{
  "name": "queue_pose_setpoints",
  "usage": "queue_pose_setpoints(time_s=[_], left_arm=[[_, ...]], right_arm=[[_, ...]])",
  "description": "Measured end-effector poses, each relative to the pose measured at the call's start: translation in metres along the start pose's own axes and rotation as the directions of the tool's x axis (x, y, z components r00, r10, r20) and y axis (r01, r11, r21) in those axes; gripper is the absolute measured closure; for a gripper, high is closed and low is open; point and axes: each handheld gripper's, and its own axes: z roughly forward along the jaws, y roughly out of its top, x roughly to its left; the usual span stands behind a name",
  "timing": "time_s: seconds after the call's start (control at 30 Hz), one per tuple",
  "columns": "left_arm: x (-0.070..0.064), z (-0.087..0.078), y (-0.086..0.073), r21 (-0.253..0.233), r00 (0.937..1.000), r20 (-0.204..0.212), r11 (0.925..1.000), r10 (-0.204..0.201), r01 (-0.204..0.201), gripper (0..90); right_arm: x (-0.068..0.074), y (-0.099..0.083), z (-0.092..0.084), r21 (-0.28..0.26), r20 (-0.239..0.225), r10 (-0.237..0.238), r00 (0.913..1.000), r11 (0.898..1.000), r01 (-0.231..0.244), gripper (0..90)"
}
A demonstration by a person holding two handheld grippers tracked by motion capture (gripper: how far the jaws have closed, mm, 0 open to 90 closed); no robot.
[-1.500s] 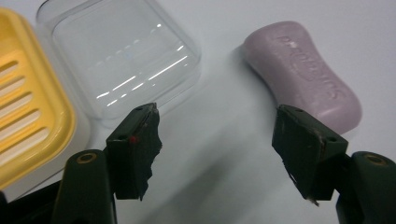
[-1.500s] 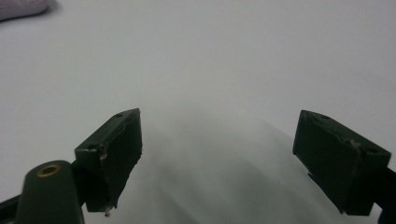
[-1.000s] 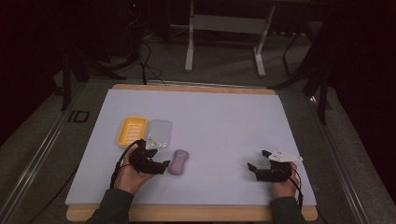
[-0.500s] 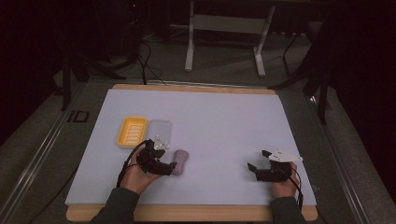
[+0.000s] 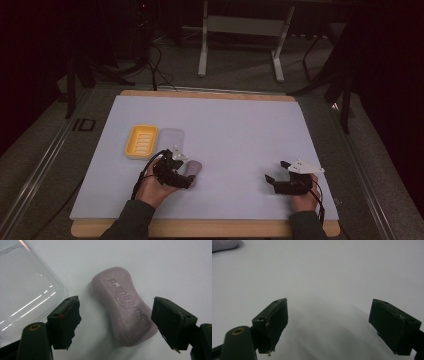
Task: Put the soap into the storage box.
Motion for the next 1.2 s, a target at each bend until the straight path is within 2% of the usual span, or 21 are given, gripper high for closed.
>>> queue_pose_setpoints(time_s=[0.2, 0.3, 0.47, 0.57, 0.67, 0.9, 0.97, 1.07, 1.2], left_arm=[[-0.003, 0.006, 0.002, 0.012, 0.9998, -0.005, 0.9998, -0.017, 0.017, 15.4], [-0.004, 0.011, 0.003, 0.01, 0.9991, -0.003, 0.9991, -0.042, 0.042, 14.3], [-0.006, 0.016, 0.004, 0.023, 0.9993, -0.01, 0.9991, -0.036, 0.036, 12.4], [-0.007, 0.023, 0.006, 0.028, 0.9985, -0.016, 0.9982, -0.052, 0.052, 12.6], [-0.008, 0.028, 0.007, 0.035, 0.9978, -0.017, 0.9973, -0.064, 0.064, 14.1], [-0.008, 0.037, 0.009, 0.077, 0.9979, -0.039, 0.9955, -0.052, 0.055, 16.5], [-0.007, 0.038, 0.008, 0.082, 0.9981, -0.019, 0.9949, -0.058, 0.059, 20.2], [-0.006, 0.038, 0.008, 0.092, 0.9984, -0.036, 0.9947, -0.044, 0.047, 23.4], [0.0, 0.035, 0.009, 0.109, 0.9992, -0.029, 0.9936, -0.028, 0.031, 32.9]], right_arm=[[0.0, 0.0, 0.0, 0.0, 0.0, 0.0, 1.0, 1.0, 0.0, 15.3], [0.0, 0.0, 0.0, 0.001, 0.0, -0.001, 1.0, 1.0, 0.001, 15.3], [0.0, 0.0, 0.0, 0.001, -0.001, 0.0, 1.0, 1.0, 0.0, 15.3], [0.0, 0.0, 0.0, 0.002, -0.001, 0.0, 1.0, 1.0, 0.0, 15.3], [0.0, 0.0, 0.0, 0.001, -0.002, -0.001, 1.0, 1.0, 0.001, 15.3], [0.0, 0.0, 0.0, 0.001, -0.004, -0.003, 1.0, 1.0, 0.003, 15.3], [0.0, 0.0, 0.0, 0.001, -0.004, -0.003, 1.0, 1.0, 0.003, 15.3], [0.0, 0.0, 0.0, -0.001, -0.004, -0.003, 1.0, 1.0, 0.003, 15.3], [0.0, 0.0, 0.0, 0.0, -0.004, -0.005, 1.0, 1.0, 0.005, 15.3]])
